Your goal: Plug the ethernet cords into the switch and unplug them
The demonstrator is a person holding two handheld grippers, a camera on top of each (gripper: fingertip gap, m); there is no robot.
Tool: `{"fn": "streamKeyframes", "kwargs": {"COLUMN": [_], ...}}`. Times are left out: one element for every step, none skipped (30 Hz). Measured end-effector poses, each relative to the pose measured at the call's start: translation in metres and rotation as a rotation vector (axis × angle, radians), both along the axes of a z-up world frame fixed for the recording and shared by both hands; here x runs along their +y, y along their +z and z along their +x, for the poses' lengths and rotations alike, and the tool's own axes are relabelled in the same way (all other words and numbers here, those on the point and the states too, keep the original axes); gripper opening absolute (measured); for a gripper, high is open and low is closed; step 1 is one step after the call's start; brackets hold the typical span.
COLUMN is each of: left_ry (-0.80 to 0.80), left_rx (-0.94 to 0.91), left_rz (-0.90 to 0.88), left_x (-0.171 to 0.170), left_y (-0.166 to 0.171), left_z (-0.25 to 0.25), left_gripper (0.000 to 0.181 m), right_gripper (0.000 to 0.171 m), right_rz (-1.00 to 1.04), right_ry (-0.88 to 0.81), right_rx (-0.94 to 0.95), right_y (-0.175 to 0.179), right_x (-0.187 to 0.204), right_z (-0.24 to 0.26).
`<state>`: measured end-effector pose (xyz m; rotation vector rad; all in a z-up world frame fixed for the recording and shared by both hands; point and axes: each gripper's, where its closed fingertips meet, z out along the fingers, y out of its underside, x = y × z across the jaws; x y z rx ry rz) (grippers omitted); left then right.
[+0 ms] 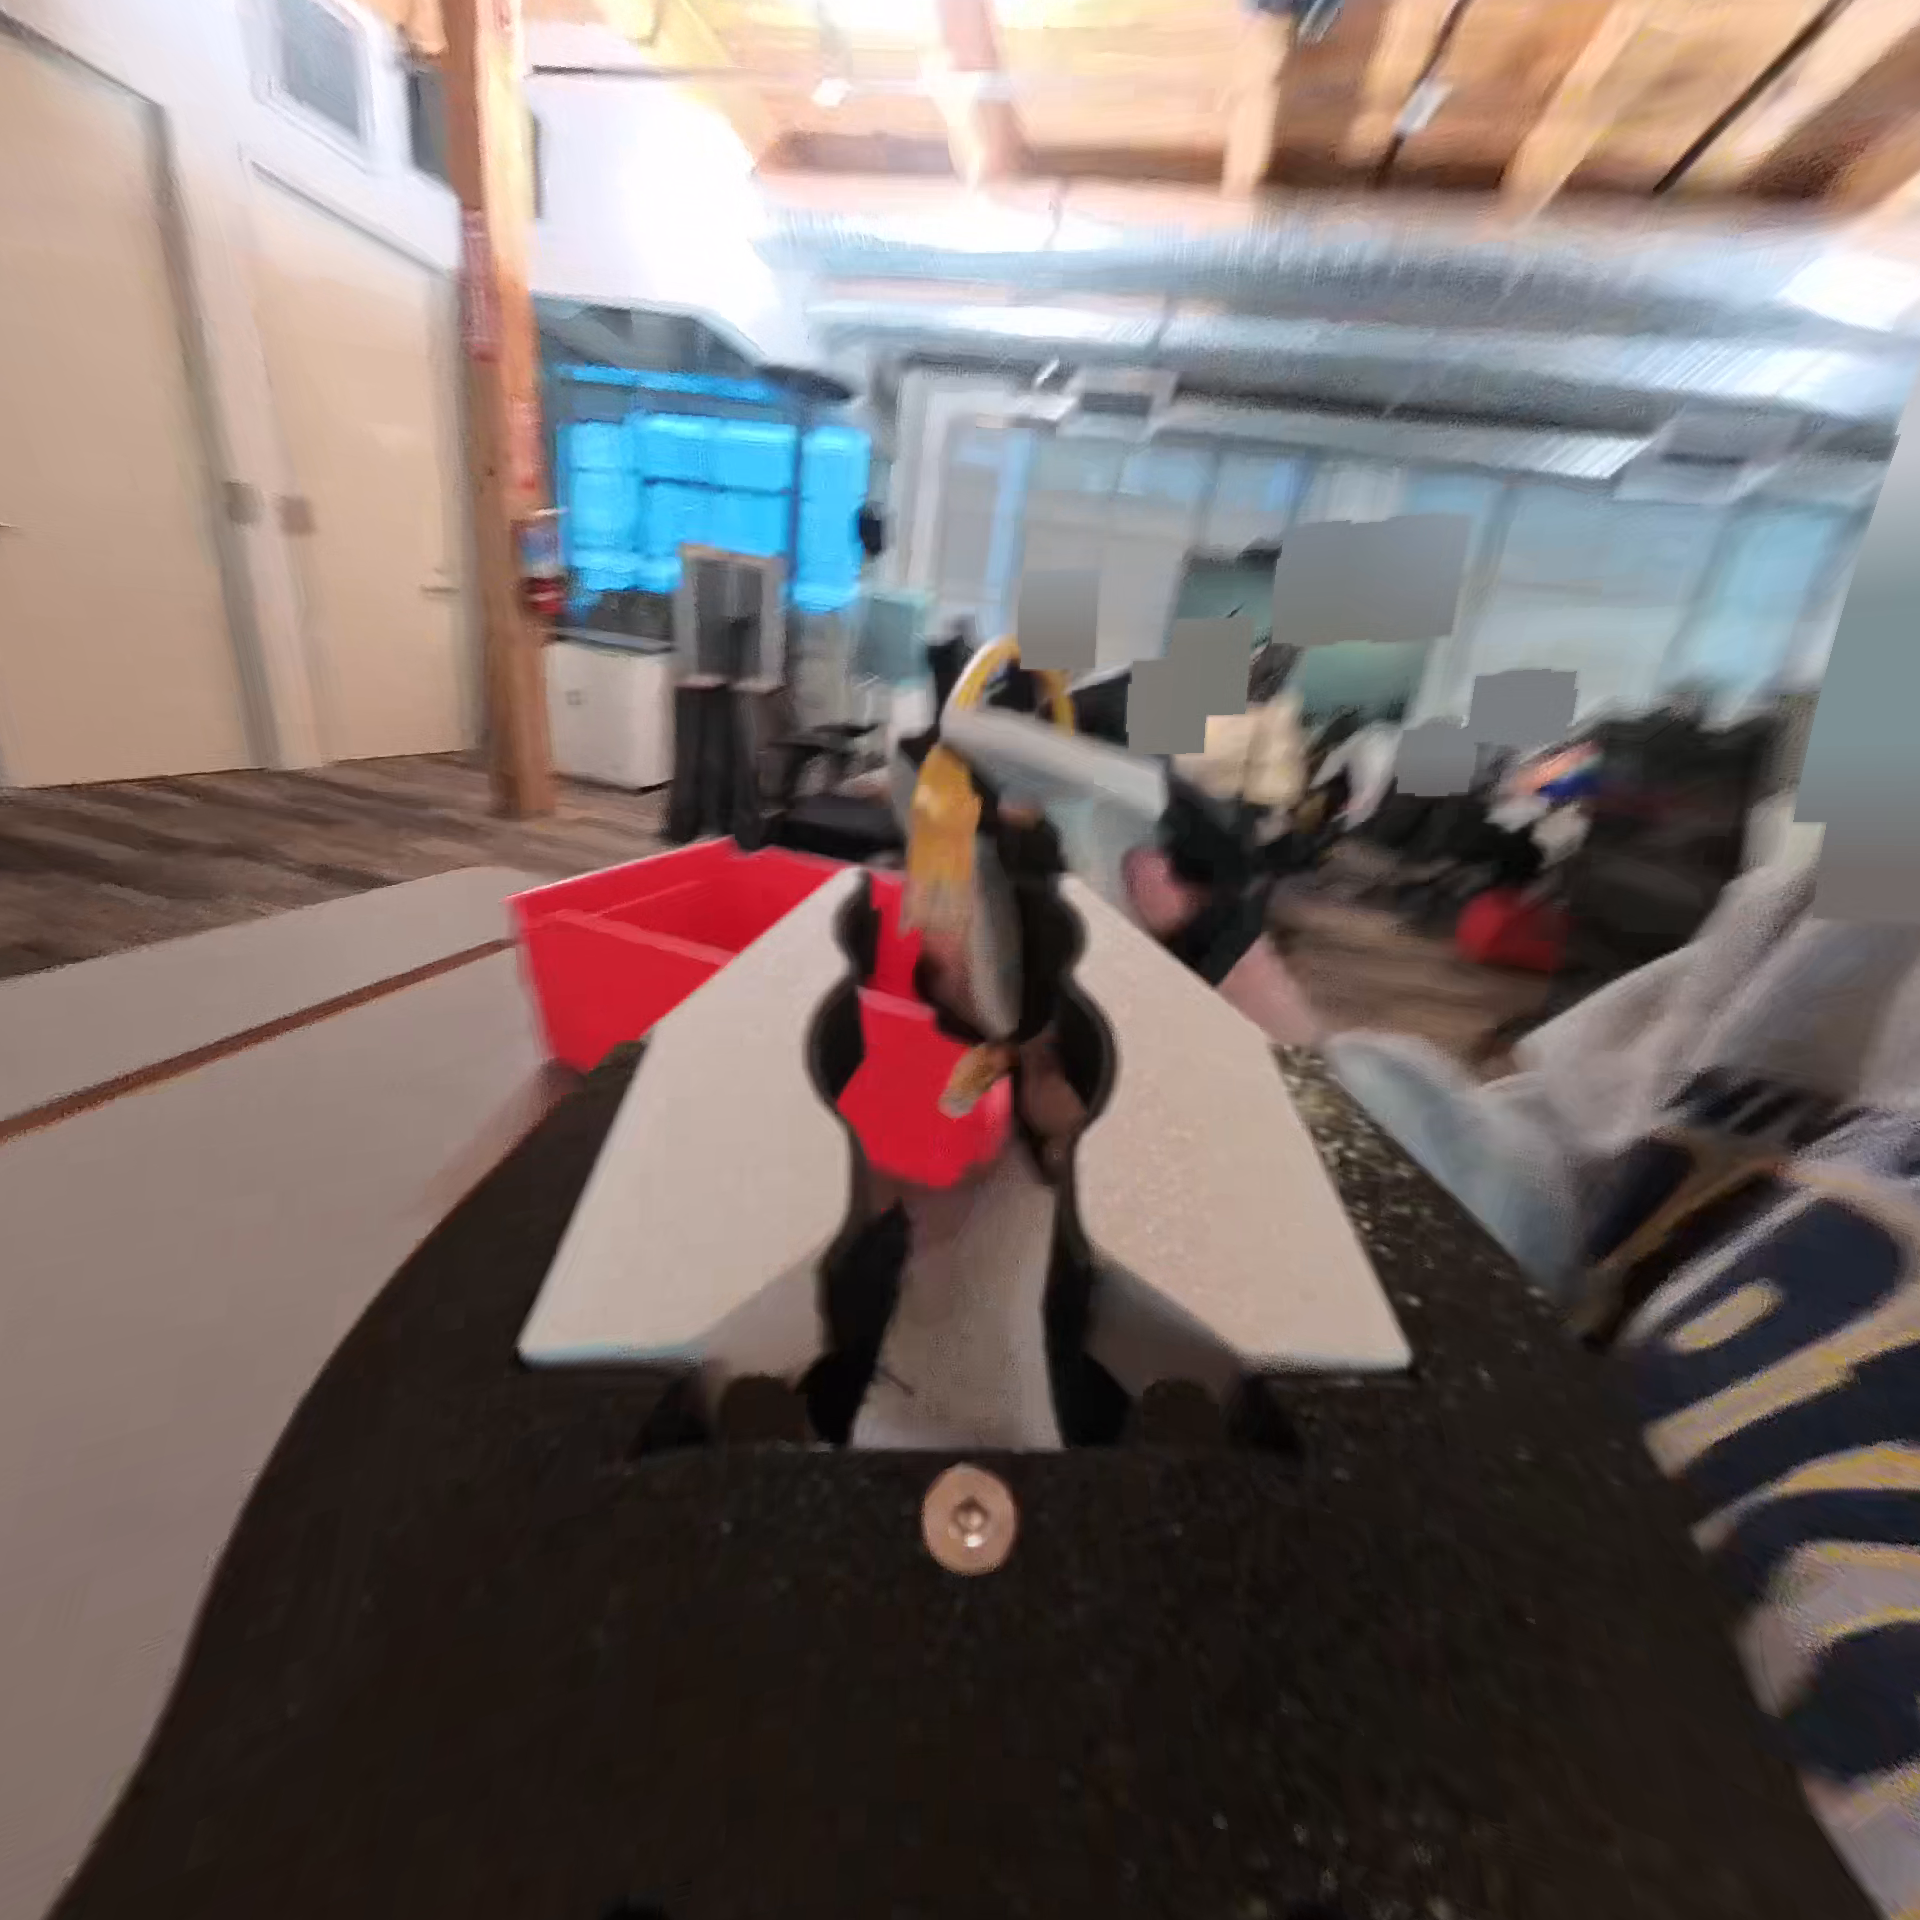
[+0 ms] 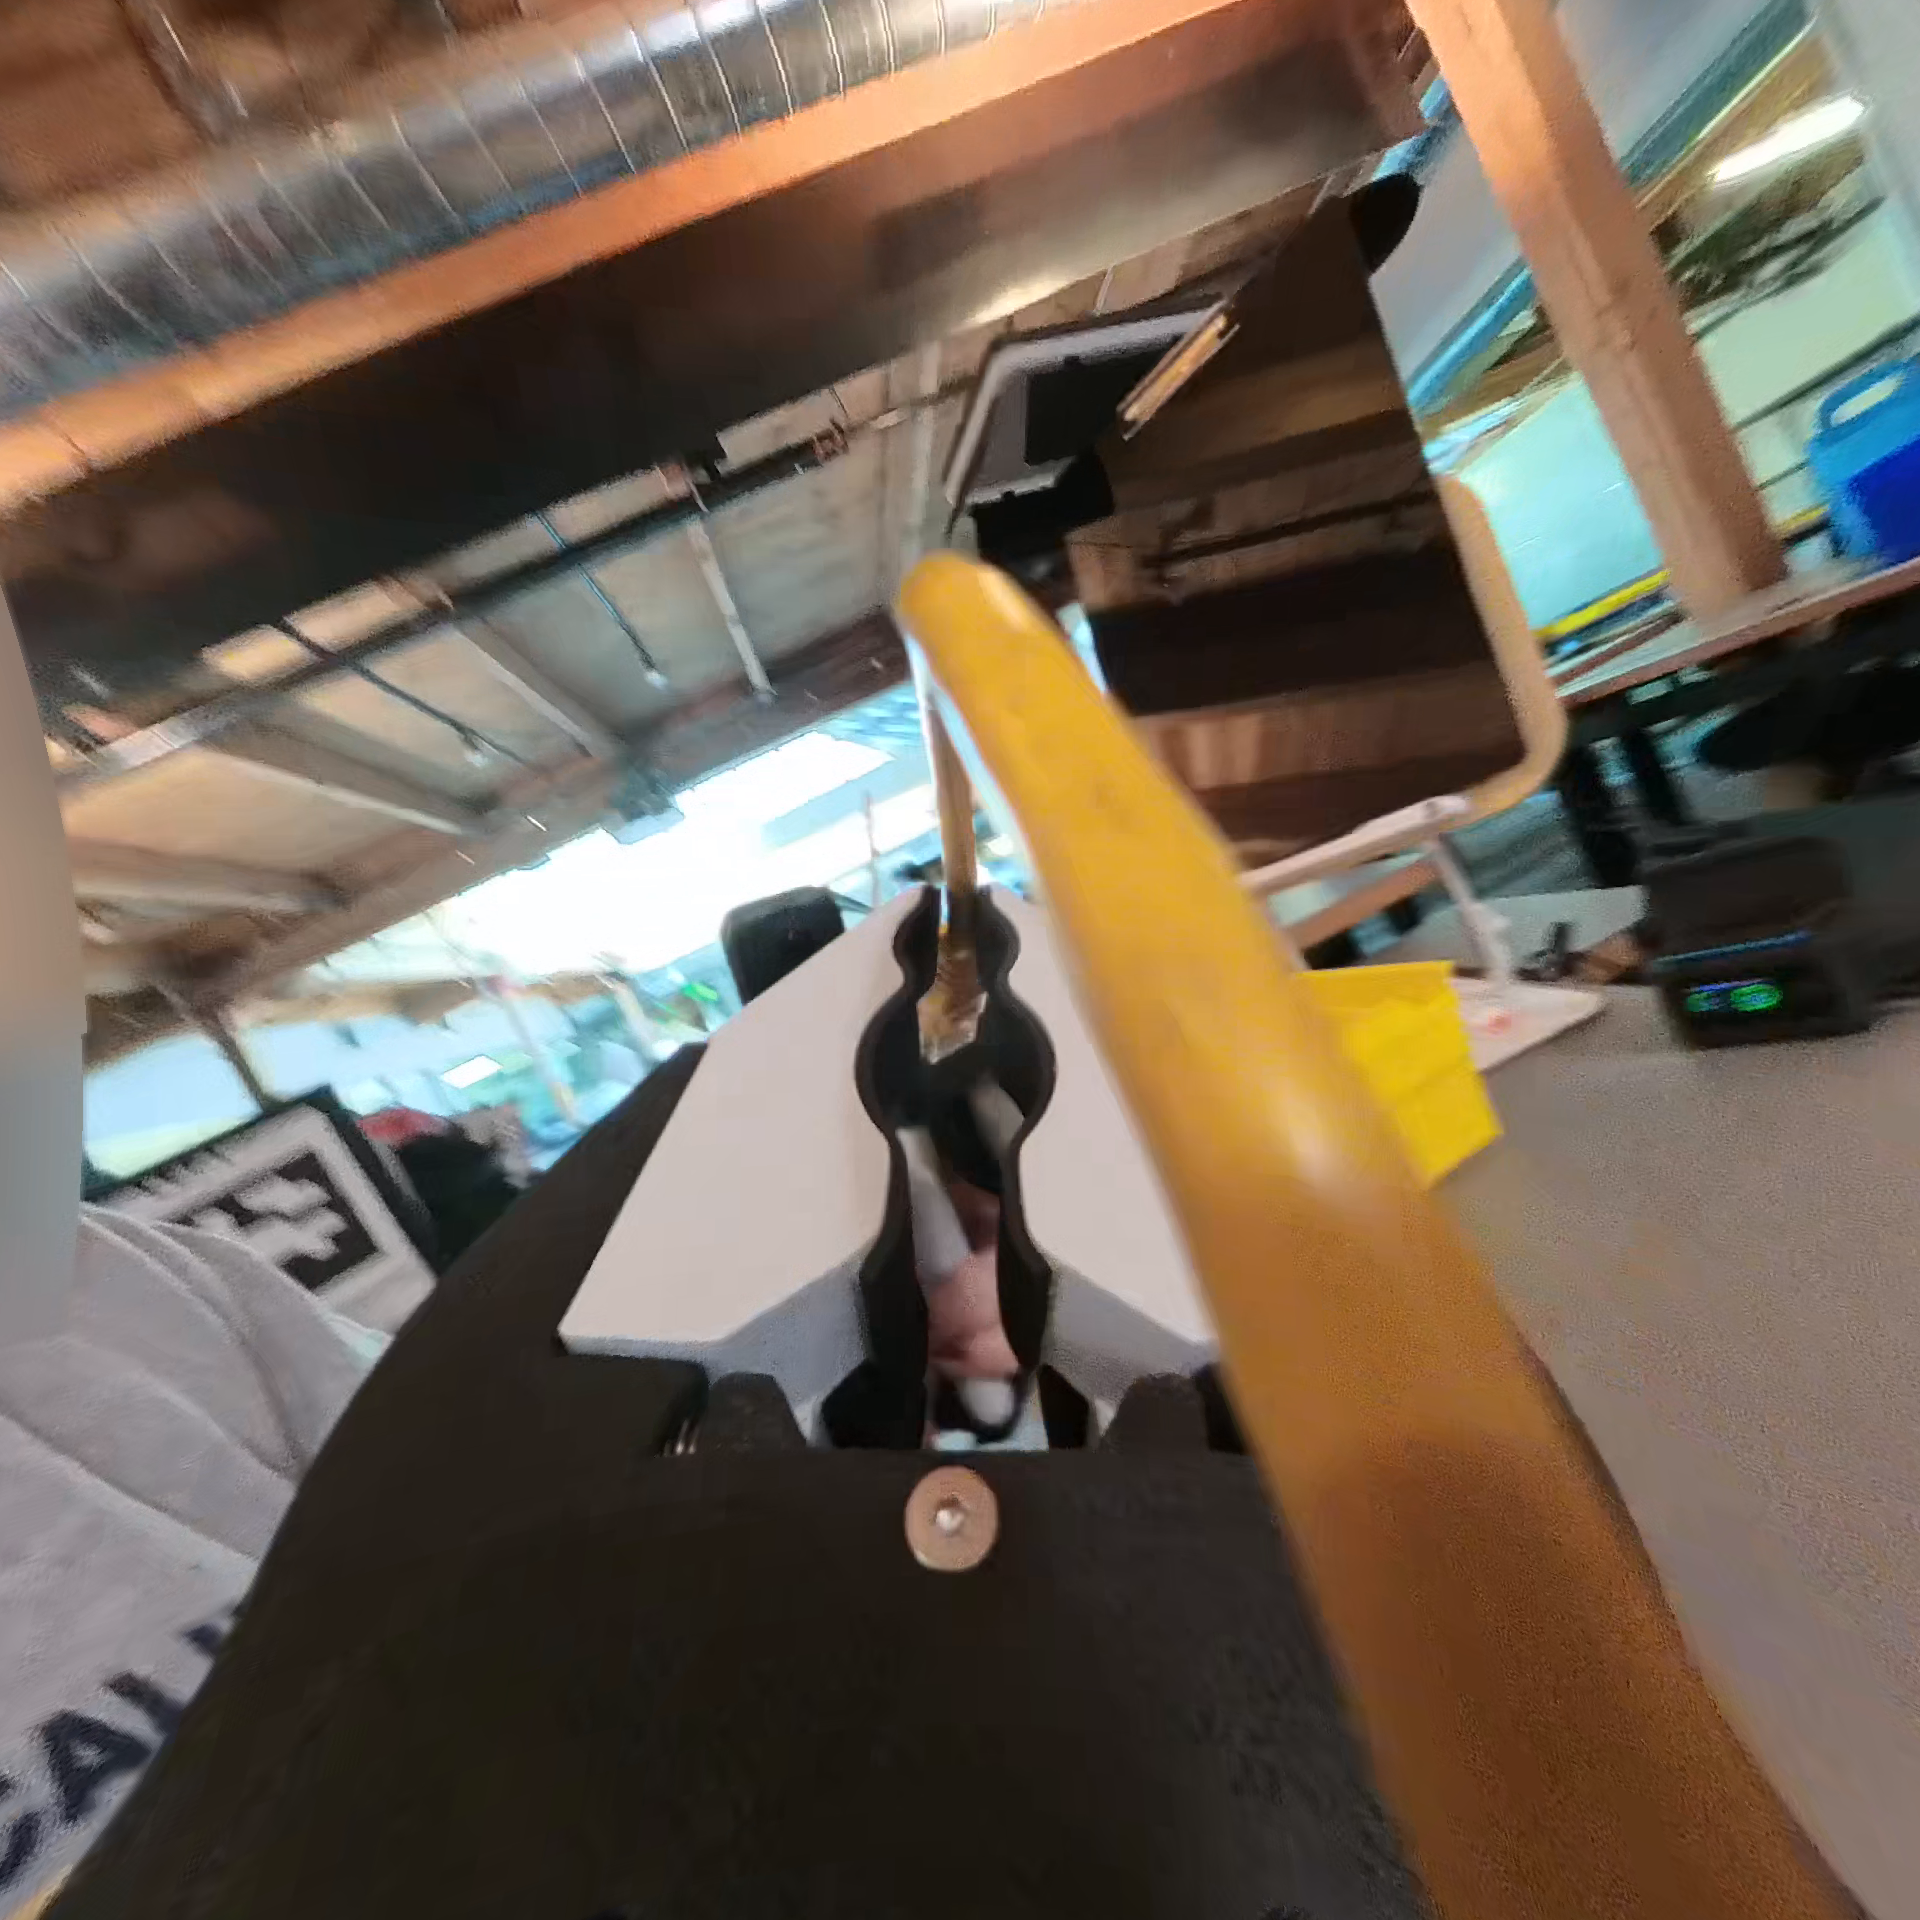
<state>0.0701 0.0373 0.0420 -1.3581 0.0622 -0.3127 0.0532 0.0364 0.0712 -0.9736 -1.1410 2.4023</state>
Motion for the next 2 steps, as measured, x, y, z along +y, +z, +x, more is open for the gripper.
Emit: {"fn": "streamKeyframes", "kwargs": {"left_ry": [0.103, 0.208], "left_rx": [0.090, 0.185], "left_rz": [-0.063, -0.139], "left_x": [0.002, 0.003], "left_y": [-0.013, -0.030], "left_z": [-0.006, -0.013], "left_gripper": [0.051, 0.068], "right_gripper": [0.005, 0.004], "right_rz": [-0.065, -0.127], "right_ry": [0.042, 0.085], "right_rx": [-0.014, -0.028], "right_y": [0.001, 0.002], "right_x": [0.003, 0.006], "right_z": [0.000, 0.001]}}
